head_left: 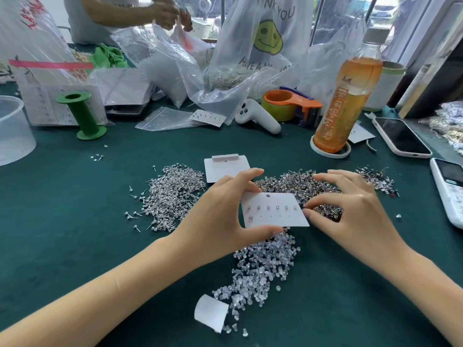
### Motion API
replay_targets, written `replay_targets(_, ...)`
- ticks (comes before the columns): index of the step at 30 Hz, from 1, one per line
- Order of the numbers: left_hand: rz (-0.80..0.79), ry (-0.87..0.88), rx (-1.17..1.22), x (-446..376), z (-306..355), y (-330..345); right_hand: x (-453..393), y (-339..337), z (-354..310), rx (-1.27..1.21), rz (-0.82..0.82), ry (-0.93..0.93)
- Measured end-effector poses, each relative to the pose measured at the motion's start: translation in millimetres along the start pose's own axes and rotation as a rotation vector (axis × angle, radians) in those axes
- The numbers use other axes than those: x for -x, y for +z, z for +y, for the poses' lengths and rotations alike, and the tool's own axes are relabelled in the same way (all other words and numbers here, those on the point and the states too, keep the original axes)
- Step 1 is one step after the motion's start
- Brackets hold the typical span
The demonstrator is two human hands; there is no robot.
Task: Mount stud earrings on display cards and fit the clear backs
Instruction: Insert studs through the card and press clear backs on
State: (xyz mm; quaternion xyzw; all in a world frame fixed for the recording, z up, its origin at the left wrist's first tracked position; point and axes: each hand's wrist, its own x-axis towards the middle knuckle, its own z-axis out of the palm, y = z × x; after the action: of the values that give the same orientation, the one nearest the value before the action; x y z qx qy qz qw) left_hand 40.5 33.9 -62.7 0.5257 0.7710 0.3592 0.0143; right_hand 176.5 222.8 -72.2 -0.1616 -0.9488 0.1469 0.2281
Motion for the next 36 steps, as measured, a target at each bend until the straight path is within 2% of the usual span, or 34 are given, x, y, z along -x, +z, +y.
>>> replay_targets(5,-0.008,0.052,-0.105,-0.8,-1.1,-0.6,-0.5,6.5,-2.6,0.035,-0.008,0.006)
replay_targets(13,-0.039,0.031,-0.117,0.2,-3.2,-1.7,-1.8,10.8,-7.0,0.010,0.016,0.007)
replay_targets(16,-0.052,0.020,-0.109,0.3,-3.3,-2.5,-1.6,3.3,-9.0,-0.096,0.048,0.045)
replay_targets(20,-0.072,0.001,-0.061,0.6,-1.5,-2.9,-1.7,-11.9,-19.5,-0.304,0.184,0.076)
replay_targets(23,-0.073,0.011,-0.037,0.7,0.8,-2.7,3.9,-10.6,-36.8,-0.325,0.188,-0.037)
replay_targets(27,-0.080,0.036,-0.030,1.5,3.8,-1.4,9.4,0.7,-48.2,-0.237,0.168,-0.281)
replay_targets(36,-0.059,0.071,-0.008,3.4,7.2,-0.3,7.2,4.0,-50.9,-0.183,0.164,-0.435)
